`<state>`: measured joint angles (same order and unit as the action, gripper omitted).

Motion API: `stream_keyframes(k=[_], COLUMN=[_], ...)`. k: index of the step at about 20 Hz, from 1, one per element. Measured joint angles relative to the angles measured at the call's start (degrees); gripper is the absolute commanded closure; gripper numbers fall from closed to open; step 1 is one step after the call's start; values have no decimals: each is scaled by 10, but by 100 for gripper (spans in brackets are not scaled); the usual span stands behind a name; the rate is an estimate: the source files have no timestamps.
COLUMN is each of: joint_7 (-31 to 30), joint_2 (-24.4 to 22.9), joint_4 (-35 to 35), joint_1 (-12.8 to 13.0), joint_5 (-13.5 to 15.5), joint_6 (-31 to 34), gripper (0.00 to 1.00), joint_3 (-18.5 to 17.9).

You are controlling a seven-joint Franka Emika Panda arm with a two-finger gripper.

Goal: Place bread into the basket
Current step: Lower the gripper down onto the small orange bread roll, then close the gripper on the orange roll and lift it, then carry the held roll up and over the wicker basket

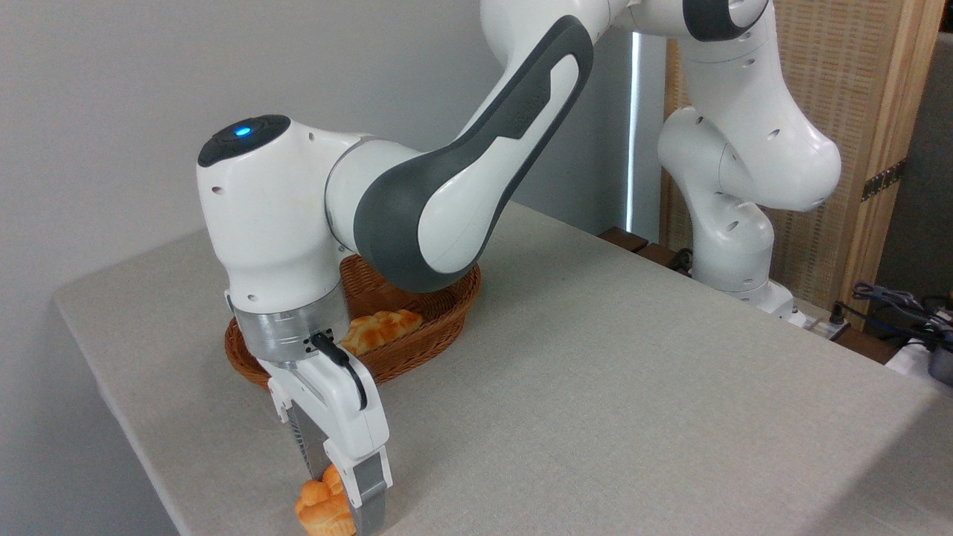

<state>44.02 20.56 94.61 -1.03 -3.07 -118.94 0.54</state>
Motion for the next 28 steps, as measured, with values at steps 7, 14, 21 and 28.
stream_keyframes(k=[7, 14, 21, 28], joint_7=[-4, -4, -6, -6], joint_2=[8, 8, 4, -61], joint_4=[-1, -1, -22, -84], joint_1=[0, 0, -17, -25], joint_5=[5, 9, 30, 95], joint_6=[0, 0, 30, 163], gripper=[72, 70, 69, 67], joint_3=[7, 13, 12, 12])
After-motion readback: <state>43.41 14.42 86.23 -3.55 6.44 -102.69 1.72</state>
